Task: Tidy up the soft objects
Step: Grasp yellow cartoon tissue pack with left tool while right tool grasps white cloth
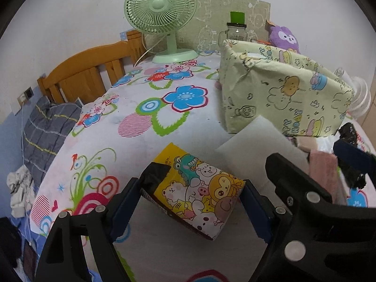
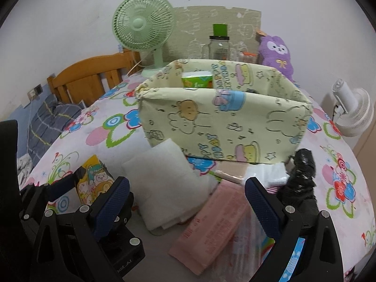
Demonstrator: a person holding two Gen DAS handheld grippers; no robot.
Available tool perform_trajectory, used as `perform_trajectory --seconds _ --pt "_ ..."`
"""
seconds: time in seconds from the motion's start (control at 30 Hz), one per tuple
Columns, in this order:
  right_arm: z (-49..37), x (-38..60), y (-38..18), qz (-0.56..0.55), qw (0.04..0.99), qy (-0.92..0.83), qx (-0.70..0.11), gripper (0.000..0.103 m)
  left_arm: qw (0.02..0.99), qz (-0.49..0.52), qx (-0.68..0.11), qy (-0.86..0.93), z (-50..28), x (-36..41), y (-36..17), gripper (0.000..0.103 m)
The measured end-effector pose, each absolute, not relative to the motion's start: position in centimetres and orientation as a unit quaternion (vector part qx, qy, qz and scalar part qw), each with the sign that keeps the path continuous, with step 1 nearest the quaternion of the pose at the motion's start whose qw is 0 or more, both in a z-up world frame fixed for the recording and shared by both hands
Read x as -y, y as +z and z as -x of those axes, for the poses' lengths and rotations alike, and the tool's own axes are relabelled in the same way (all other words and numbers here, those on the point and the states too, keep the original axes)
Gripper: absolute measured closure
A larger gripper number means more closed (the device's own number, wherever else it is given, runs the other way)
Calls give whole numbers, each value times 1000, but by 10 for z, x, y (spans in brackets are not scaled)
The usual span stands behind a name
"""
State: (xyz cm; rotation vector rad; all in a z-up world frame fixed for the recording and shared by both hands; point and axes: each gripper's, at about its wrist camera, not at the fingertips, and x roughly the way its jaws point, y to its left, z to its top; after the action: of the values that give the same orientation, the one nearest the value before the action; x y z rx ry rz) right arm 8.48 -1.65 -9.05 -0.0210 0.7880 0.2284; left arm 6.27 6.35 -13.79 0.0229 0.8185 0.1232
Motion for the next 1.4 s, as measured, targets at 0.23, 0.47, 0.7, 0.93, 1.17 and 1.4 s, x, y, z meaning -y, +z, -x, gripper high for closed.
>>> perform_trajectory --seconds 0.23,0.47,0.7,0.93,1.17,1.4 --pt "-100 4 -99 17 909 121 -398 3 911 -13 -408 53 -70 -68 -143 17" --pt "-113 -6 -112 23 898 141 -416 11 909 -17 -415 43 -78 -68 -146 17" --pt "-121 -10 -117 22 892 156 -424 42 909 -17 -414 42 -81 -67 -145 17" --pt "-119 -6 -114 11 891 165 -423 62 912 -17 -407 46 -79 -62 -141 17" --pt "-111 5 -99 -3 899 164 -407 68 920 -18 -389 42 -73 -53 -126 17" --pt "-102 16 -81 -12 911 153 -383 69 928 -23 -370 40 -67 -44 -109 17"
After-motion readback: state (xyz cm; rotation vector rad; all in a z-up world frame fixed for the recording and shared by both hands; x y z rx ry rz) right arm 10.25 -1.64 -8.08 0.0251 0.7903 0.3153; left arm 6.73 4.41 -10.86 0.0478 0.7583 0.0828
